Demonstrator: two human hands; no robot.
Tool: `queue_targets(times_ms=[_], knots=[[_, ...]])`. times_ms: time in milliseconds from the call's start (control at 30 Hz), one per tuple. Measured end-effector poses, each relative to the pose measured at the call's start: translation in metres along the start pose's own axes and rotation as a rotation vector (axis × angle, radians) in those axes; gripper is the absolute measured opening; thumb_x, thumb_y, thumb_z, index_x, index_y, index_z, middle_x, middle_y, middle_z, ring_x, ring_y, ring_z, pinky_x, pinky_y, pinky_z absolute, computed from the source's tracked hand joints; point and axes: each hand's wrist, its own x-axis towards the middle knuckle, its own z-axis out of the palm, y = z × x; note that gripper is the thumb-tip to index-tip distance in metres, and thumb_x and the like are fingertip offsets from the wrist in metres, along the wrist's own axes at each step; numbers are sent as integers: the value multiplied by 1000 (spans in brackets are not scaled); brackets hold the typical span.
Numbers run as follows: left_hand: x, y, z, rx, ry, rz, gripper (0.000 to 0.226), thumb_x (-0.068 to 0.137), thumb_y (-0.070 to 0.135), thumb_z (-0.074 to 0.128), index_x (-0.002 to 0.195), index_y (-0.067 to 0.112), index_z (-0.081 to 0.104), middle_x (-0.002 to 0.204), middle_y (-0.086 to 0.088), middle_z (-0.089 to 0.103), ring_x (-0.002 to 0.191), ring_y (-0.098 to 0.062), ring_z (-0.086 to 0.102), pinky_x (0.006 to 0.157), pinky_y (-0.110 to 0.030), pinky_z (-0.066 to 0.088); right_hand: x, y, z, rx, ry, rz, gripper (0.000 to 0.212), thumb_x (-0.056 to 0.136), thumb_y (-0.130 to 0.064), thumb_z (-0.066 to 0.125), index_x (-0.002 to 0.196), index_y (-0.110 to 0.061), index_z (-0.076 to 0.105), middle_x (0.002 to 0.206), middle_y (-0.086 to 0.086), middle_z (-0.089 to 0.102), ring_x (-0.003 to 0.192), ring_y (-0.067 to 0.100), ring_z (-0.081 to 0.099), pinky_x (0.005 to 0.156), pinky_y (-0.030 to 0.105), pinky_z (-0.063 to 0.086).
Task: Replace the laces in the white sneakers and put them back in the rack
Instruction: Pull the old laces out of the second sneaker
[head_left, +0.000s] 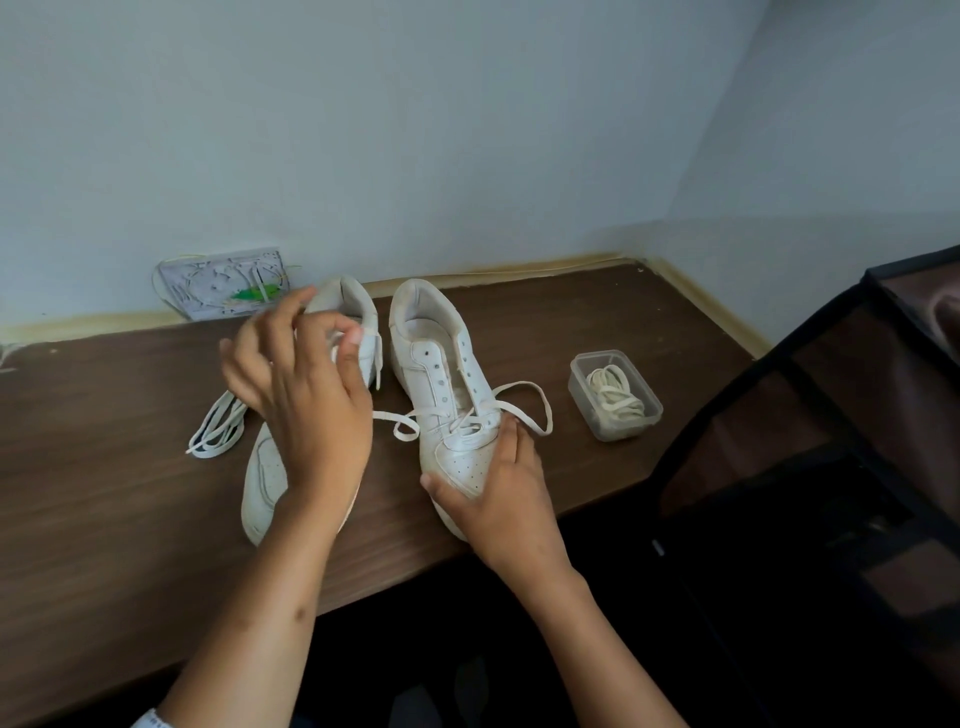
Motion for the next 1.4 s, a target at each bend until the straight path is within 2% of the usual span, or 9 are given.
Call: queue_targets(times_ms=[333, 567, 700, 800, 900, 1000, 1100, 1267, 1400], knots=[[-30, 24, 14, 133, -583, 374, 25, 89, 49, 57, 86, 36, 78, 151, 3, 43, 144, -34, 20, 117, -58, -5, -1, -2, -4, 36, -43, -3, 106, 82, -55, 68, 153, -2, 10, 156, 13, 22, 142, 22, 21, 115, 25, 18], [-36, 26, 24, -1, -556, 340, 11, 83, 36, 72, 74, 32, 76, 149, 5, 45, 141, -30, 20, 116, -51, -10, -3, -3, -5, 51, -65, -1, 104, 85, -51, 67, 153, -2, 7, 158, 12, 18, 144, 20, 17, 115, 22, 14], [-37, 27, 24, -77, -514, 307, 20, 83, 39, 62, 70, 33, 76, 145, 8, 49, 138, -29, 26, 117, -53, -1, -2, -2, -5, 49, -51, -2, 103, 83, -52, 68, 152, -2, 11, 156, 13, 22, 142, 22, 22, 115, 24, 17], [-28, 25, 12, -317, -451, 80, 25, 79, 47, 59, 66, 34, 76, 136, 19, 53, 129, -22, 31, 112, -49, 19, -2, -3, -3, 29, -28, 1, 105, 82, -59, 66, 152, -1, 13, 156, 14, 22, 142, 24, 22, 117, 28, 19], [-22, 25, 2, -446, -384, -93, 35, 79, 41, 52, 48, 32, 65, 118, 23, 63, 120, -13, 36, 107, -46, 23, -2, -4, -1, 16, -32, -4, 107, 82, -62, 64, 153, -3, 11, 158, 11, 18, 145, 22, 17, 118, 27, 17], [-21, 25, 3, -262, -291, -26, 38, 86, 42, 54, 50, 33, 63, 112, 23, 65, 115, -15, 40, 105, -45, 26, 0, -4, 1, 2, -39, -13, 107, 81, -62, 64, 153, -3, 10, 158, 12, 17, 145, 22, 17, 117, 26, 14], [-18, 19, 5, -115, -253, 71, 31, 88, 47, 58, 72, 28, 77, 121, 17, 63, 117, -25, 43, 104, -43, 26, 0, -4, 1, 5, -36, -4, 108, 81, -62, 64, 153, -3, 10, 158, 12, 17, 145, 23, 18, 117, 27, 15], [-21, 17, 10, 81, -528, 235, 25, 83, 58, 62, 85, 39, 77, 144, 9, 49, 132, -33, 31, 114, -60, 11, -1, -6, -2, 24, -58, -2, 108, 82, -61, 65, 153, -2, 9, 159, 13, 16, 146, 23, 16, 119, 32, 19], [-33, 21, 17, 116, -629, 296, 18, 80, 54, 70, 85, 39, 78, 152, 2, 41, 138, -37, 23, 114, -61, -1, -2, -7, -4, 43, -90, 4, 108, 83, -54, 67, 153, -1, 4, 159, 15, 14, 146, 24, 15, 119, 36, 21]])
